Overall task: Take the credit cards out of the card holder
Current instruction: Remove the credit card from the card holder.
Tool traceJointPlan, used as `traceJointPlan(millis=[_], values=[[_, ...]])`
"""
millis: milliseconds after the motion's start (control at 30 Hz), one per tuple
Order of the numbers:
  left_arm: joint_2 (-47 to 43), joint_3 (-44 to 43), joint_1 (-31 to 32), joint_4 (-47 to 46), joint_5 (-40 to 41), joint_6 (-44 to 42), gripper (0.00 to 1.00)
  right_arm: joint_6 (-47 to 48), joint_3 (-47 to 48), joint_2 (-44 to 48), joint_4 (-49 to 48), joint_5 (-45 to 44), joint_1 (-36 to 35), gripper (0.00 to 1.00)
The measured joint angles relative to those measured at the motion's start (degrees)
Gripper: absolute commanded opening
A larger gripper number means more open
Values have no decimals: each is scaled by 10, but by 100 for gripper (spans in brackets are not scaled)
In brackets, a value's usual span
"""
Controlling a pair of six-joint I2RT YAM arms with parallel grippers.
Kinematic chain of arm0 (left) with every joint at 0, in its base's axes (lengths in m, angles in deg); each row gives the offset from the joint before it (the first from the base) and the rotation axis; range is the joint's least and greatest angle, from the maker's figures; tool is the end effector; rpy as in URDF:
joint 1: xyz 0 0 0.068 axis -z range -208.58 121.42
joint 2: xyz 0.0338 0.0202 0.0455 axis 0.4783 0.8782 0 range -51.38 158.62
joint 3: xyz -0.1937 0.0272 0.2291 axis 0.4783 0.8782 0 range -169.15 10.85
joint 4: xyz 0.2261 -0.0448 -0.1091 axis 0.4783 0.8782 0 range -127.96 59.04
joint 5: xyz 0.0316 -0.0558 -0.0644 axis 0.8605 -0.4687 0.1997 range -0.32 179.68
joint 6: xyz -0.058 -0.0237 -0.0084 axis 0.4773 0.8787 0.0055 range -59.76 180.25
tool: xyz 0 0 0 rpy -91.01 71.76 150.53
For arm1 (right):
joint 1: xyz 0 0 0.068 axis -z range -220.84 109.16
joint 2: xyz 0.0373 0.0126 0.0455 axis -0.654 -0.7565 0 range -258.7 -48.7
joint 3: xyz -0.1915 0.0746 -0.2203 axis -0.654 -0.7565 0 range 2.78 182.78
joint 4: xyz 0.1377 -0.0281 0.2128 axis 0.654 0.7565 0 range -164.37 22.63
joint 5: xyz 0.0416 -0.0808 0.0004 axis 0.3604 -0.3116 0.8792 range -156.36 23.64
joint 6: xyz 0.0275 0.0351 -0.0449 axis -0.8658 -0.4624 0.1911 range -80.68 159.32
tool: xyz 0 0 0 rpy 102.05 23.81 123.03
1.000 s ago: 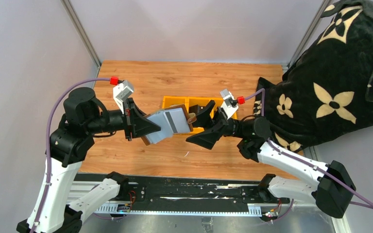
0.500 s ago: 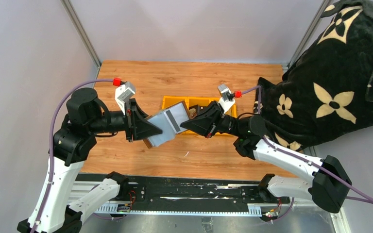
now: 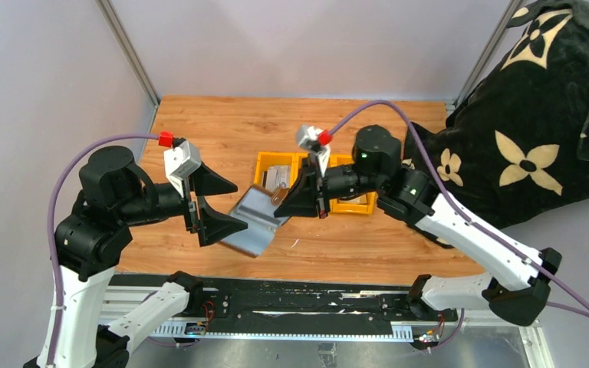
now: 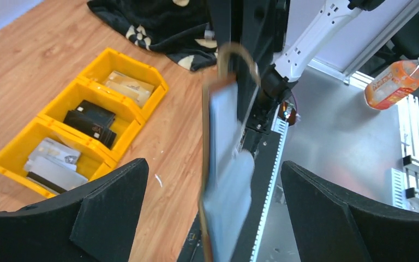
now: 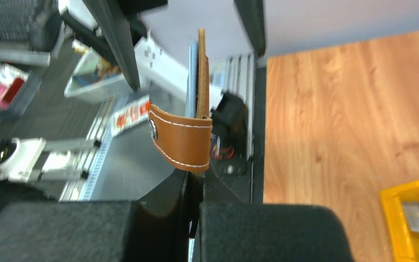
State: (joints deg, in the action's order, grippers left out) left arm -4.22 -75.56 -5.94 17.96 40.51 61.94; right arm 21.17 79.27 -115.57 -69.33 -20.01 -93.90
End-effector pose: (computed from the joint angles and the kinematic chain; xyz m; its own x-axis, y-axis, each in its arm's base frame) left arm 0.0489 -0.0601 0.4953 -0.2918 0.1007 -0.9512 0.9124 0.3276 -0.2452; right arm 0.1142 0.2104 0.4908 -0.2612 0.0103 -0.9652 -0.9511 -0.1734 0.2556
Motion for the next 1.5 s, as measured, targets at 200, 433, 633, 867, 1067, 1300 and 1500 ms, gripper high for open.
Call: traceJointPlan(millis=[200, 433, 633, 867, 1067, 1300, 1500], values=[[10, 12, 0, 5, -8, -33, 86, 99, 62, -78, 174, 14, -55, 0], [40, 78, 0, 78, -65, -80, 71, 151, 132, -125, 272, 22, -73, 0], [47, 84, 0, 113, -106, -108, 34, 176, 172, -151, 315, 25, -75, 1], [58, 90, 0, 130, -143, -116, 9, 182, 204, -185, 318, 40, -85, 50], [73, 80, 0, 121, -111, -107, 0, 48, -42, -71, 27, 39, -60, 57], [17, 96, 0, -26, -65, 13, 0, -142, -258, 5, -370, -72, -46, 32], [-25, 126, 0, -143, -66, 121, 23, -247, -263, -12, -532, -92, -38, 0]])
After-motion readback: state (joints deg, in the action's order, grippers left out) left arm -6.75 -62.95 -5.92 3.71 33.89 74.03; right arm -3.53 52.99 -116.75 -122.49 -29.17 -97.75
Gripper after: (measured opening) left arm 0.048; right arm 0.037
